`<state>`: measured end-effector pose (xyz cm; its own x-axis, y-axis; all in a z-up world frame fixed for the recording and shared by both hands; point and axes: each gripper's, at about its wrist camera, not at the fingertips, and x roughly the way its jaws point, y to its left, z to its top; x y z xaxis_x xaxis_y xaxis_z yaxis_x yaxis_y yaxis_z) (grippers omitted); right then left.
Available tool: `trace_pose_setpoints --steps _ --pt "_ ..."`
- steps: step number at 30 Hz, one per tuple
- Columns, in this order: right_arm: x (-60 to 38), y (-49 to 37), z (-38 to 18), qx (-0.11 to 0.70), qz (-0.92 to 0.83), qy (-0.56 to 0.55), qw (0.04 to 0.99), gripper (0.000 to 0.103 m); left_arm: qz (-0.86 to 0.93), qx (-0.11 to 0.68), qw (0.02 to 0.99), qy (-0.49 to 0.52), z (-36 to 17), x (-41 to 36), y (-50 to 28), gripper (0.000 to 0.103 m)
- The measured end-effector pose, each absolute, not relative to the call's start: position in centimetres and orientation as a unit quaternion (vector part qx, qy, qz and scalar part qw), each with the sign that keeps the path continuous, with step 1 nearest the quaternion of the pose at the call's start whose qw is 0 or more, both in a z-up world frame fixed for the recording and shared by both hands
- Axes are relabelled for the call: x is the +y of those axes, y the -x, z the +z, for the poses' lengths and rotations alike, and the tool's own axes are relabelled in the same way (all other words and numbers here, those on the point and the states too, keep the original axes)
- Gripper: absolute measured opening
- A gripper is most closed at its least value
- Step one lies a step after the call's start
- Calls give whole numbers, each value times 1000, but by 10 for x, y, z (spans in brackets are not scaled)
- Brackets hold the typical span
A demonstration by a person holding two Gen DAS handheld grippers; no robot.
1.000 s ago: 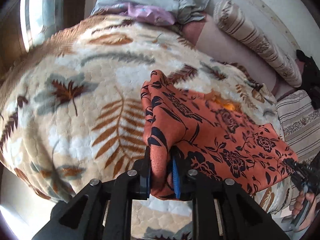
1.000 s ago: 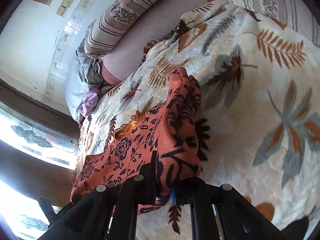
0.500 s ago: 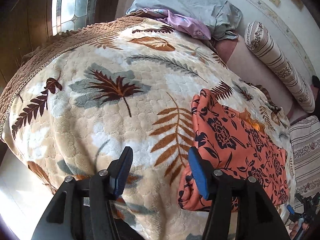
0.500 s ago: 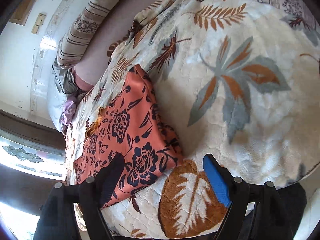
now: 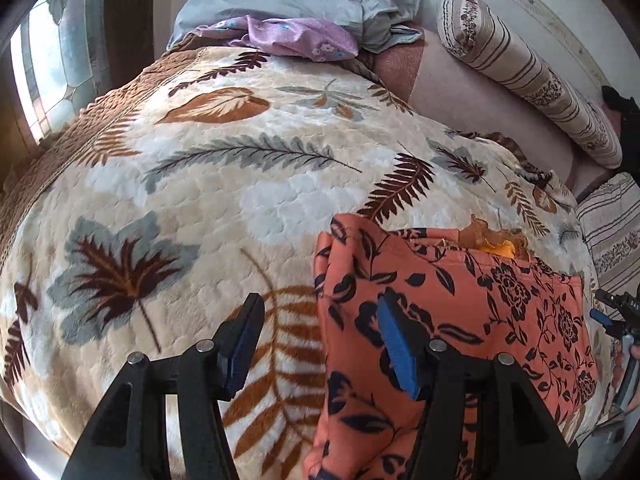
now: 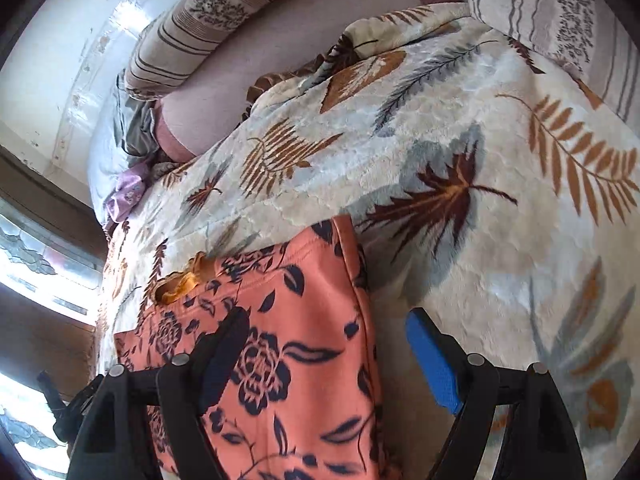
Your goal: Fold small clothes
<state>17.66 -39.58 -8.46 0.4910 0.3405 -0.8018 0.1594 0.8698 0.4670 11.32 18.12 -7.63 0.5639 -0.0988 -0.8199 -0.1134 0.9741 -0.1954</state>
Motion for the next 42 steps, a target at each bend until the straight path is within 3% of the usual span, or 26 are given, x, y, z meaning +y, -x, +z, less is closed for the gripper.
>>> trace_pose_setpoints --steps 2,3,4,6,14,16,19,22,26,31,34,37,42 --pt "-389 -192 -92 507 63 -247 824 81 -4 486 869 99 -85 174 -133 60" --pt "-385 -198 -95 512 70 -244 821 81 -4 495 864 93 -91 172 -142 51" --pt "-381 -200 -96 516 72 -241 819 81 0 508 857 86 -98 172 -151 33" --pt "-377 -199 -92 513 72 -234 822 81 6 528 846 76 -111 173 -166 27" --pt "-356 -171 -55 489 157 -252 820 81 -11 526 848 58 -121 181 -198 30" --pt "-348 -170 -66 495 201 -292 793 82 -3 521 851 69 -119 187 -195 44" --pt "-357 -184 -117 540 169 -348 748 82 2 515 852 93 -101 195 -174 45" --pt "-379 -174 -128 501 149 -449 725 81 -35 494 862 106 -72 192 -122 45" --pt "-368 -140 -91 478 163 -414 757 81 -74 494 862 89 -68 181 -37 51" --pt "-345 -78 -78 480 219 -389 755 82 -27 561 821 100 -125 193 -3 50" --pt "-337 -56 -111 533 171 -359 747 82 0 537 830 150 -112 205 8 49" --pt "-342 -35 -114 511 174 -380 751 82 36 507 853 117 -86 206 19 49" --pt "-343 -31 -96 493 185 -385 758 82 -2 469 871 147 -56 200 16 49"
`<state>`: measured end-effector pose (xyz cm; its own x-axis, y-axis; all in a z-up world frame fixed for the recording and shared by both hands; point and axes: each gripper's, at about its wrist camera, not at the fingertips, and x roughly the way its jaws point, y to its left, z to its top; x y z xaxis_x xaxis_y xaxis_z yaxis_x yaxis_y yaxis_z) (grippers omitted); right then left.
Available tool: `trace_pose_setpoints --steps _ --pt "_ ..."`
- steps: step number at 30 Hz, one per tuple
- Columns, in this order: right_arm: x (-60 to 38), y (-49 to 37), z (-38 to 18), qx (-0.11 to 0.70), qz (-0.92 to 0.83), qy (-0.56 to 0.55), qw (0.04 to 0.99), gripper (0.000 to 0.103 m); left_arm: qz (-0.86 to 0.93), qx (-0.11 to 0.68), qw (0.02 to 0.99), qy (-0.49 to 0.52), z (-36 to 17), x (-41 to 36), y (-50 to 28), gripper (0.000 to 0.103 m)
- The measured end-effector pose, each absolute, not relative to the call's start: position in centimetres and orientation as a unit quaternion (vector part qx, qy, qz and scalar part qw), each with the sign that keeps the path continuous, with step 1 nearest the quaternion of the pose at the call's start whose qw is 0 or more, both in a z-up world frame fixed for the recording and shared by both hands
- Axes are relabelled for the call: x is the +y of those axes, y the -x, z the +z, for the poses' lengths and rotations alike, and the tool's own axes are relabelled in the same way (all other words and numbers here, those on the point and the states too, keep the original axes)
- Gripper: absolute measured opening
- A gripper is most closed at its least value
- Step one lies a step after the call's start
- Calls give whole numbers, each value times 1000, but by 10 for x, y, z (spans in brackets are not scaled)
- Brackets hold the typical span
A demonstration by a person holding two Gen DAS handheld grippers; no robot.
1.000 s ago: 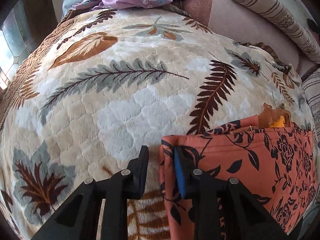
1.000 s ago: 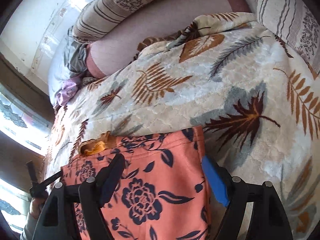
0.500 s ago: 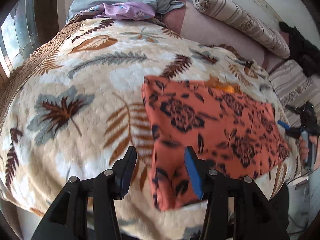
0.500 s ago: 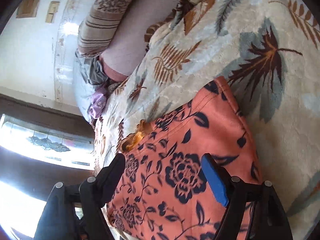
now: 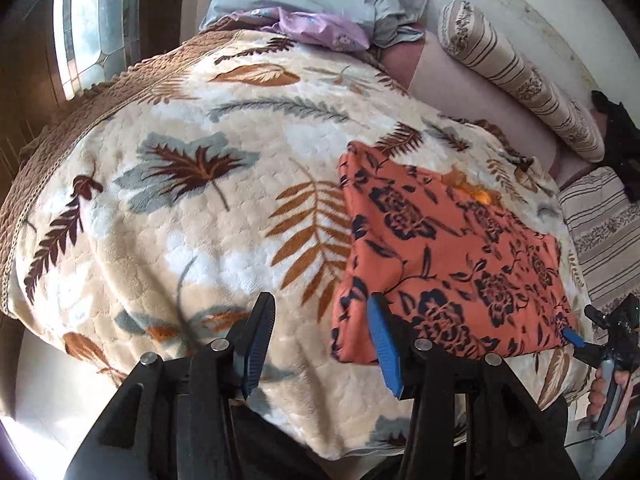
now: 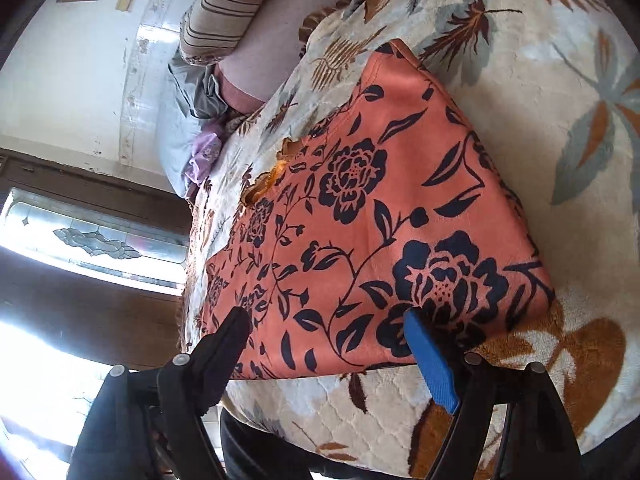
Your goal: Fold small clothes
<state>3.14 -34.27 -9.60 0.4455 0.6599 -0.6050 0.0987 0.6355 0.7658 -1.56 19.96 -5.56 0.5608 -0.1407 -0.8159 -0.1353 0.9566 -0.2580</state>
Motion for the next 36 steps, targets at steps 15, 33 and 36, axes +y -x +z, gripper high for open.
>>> trace_pose_setpoints --steps 15,33,36 --pt "-356 -77 -88 478 183 -404 758 83 89 483 870 46 -79 159 -26 70" --pt "-404 -214 -147 496 125 -457 727 85 96 532 840 51 -121 163 -54 81" --pt "-411 -208 -136 472 120 -475 733 85 105 517 845 85 -113 165 -48 81"
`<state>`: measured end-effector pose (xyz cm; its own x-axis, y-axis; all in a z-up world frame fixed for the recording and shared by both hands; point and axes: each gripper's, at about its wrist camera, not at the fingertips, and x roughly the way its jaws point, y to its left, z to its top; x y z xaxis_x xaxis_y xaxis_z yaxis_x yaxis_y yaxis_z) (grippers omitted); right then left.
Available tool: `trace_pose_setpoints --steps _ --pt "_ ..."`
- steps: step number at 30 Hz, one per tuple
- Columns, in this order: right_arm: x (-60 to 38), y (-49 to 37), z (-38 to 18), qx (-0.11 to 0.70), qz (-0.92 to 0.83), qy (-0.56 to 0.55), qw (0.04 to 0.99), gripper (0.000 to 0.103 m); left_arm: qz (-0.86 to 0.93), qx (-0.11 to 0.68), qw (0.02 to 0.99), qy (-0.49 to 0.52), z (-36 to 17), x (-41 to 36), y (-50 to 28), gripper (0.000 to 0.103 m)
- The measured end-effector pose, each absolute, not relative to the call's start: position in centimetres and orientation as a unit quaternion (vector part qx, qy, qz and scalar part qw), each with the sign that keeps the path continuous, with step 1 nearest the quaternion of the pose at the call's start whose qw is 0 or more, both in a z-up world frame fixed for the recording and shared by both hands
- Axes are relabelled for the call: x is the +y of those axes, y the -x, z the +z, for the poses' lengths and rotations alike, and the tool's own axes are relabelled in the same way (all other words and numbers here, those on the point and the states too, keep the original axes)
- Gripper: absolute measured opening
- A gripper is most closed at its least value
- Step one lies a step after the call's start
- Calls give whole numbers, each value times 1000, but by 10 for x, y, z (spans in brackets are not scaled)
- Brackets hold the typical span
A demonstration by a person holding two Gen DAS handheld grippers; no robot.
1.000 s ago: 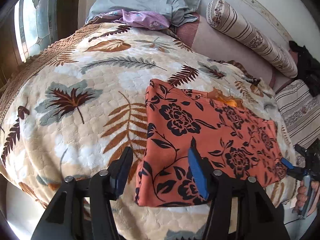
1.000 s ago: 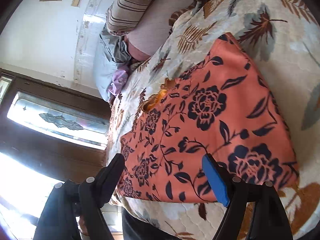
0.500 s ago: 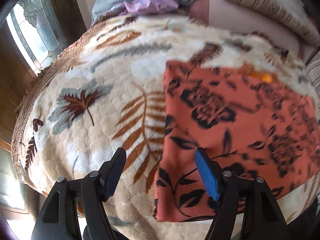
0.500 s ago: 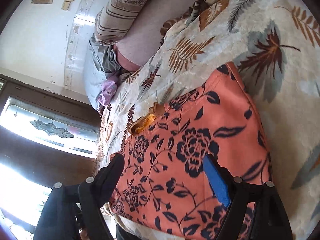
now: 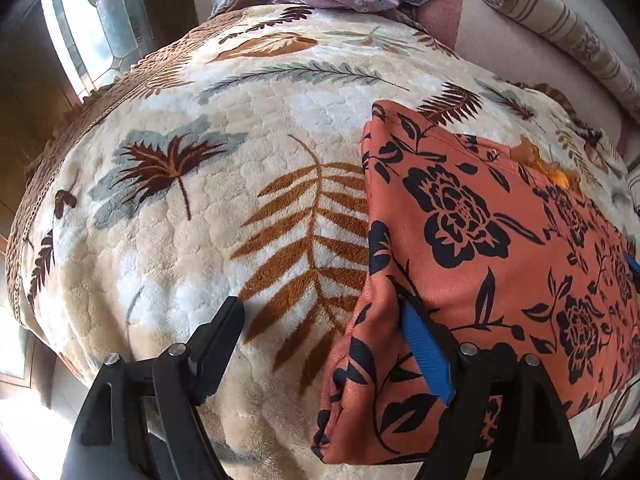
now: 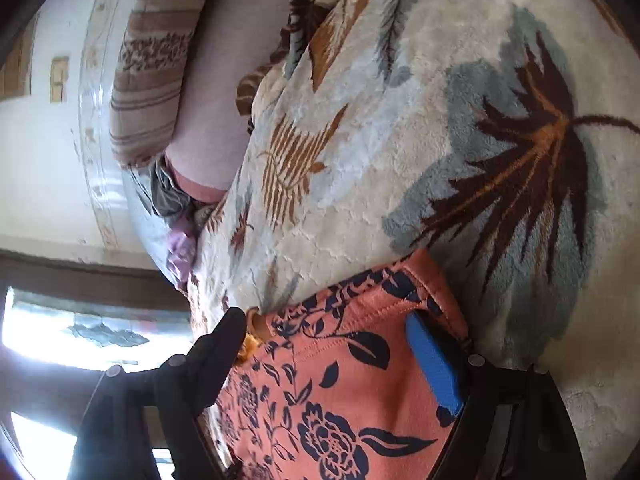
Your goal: Fold small clothes
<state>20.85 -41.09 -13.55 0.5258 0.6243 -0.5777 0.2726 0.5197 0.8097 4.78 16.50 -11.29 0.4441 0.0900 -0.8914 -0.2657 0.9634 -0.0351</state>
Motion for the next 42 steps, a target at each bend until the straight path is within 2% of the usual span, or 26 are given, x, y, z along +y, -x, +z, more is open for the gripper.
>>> trace_pose_setpoints --steps 7,10,13,15,16,18,22,25,26,28,30,34,37,38,42 --pt "-364 -138 -82 474 212 -412 749 85 93 471 875 65 -83 155 -21 81" --pt "-343 -97 -82 481 240 -412 735 85 79 459 882 76 -77 150 -12 81" --pt "-328 -69 -106 507 240 -406 722 85 63 455 885 75 -78 139 -4 81" --pt "-326 -65 -135 540 206 -396 714 85 48 470 879 69 -89 132 -7 82" --pt "-330 -62 -140 530 202 -411 713 84 48 488 870 57 -99 129 -10 82" --pt "-332 -59 -127 520 191 -419 719 84 62 521 851 34 -120 126 -15 82" --pt "-317 -50 -89 489 242 -392 740 87 61 489 867 71 -102 132 -2 82" --pt "-309 -50 -108 516 222 -358 746 93 74 485 870 53 -100 133 -2 82" --pt "-311 -51 -123 543 188 -357 737 93 80 504 858 52 -109 136 -6 82" --pt "-318 -47 -124 523 188 -390 735 92 85 532 840 69 -124 147 -10 85" --pt "-318 -44 -110 510 202 -399 735 92 95 515 847 96 -112 153 -2 84" --pt "-309 -46 -96 490 239 -389 743 93 91 479 870 80 -90 151 1 85" --pt "-309 -54 -131 535 194 -395 721 93 107 533 835 88 -118 158 -12 85" --pt "-312 -53 -131 521 195 -410 722 93 109 544 826 97 -125 162 -13 87" --pt "-312 -46 -101 499 218 -400 737 93 120 505 847 115 -102 166 -2 87"
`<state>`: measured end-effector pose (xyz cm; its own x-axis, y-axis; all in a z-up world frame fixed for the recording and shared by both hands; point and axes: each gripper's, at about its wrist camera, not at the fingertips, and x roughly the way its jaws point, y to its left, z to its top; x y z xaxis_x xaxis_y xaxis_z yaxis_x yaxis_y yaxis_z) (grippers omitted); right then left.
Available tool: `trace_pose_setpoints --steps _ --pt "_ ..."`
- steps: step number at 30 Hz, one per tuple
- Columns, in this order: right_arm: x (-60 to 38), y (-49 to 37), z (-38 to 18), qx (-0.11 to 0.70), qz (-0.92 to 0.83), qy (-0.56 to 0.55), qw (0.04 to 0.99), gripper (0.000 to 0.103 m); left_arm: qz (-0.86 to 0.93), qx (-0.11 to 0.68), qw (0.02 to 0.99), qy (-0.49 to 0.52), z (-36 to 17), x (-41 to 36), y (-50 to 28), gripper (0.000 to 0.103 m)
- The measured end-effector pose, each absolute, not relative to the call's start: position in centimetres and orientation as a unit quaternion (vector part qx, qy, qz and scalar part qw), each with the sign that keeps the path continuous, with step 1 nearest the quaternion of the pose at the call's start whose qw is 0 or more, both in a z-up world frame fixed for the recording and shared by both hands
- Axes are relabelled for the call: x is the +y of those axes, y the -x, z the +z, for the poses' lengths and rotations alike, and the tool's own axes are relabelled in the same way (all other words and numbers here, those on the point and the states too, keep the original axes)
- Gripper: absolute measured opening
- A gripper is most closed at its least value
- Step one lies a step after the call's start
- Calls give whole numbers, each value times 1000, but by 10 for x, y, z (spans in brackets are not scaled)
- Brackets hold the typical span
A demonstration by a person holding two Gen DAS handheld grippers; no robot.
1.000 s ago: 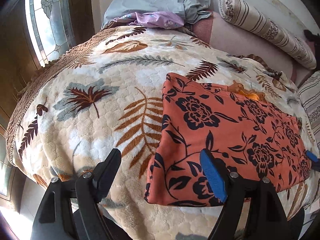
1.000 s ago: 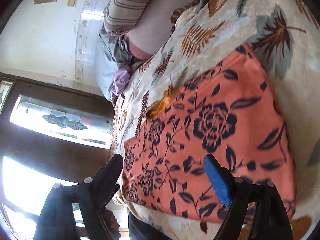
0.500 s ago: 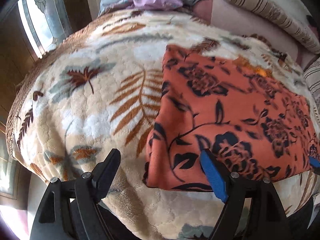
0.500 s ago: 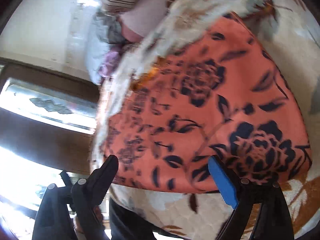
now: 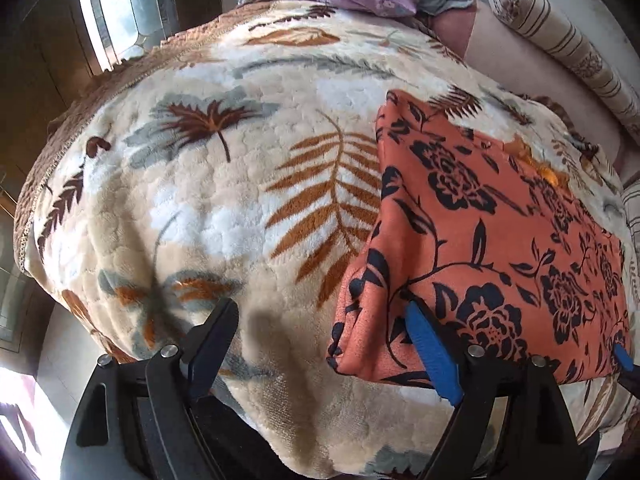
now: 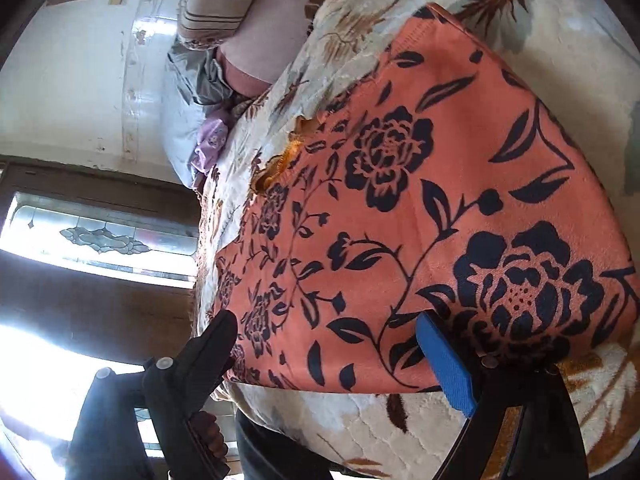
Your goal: Fold small clothes
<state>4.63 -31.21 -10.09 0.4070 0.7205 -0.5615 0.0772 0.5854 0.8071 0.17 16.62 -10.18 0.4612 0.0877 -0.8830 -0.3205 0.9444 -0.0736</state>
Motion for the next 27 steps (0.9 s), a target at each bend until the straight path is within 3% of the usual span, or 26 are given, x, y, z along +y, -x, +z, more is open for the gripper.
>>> trace_pose_setpoints --steps 2,6,14,16,19,27 --pt "-307 -45 -94 490 242 -388 742 93 118 484 861 102 -95 163 -2 87" --pt "-310 -46 -133 524 210 -399 722 92 123 536 831 88 -123 164 -16 87" --pt "-304 -38 -100 499 247 -371 743 93 111 443 885 87 -73 152 -5 87" --pt "-301 -41 -125 543 204 -361 731 93 101 465 876 69 -86 145 -18 87" --pt "-304 -36 -117 525 207 -379 734 93 122 526 840 50 -122 147 -28 88" --pt "-262 -55 -87 501 277 -357 738 93 124 479 864 89 -102 159 -18 88"
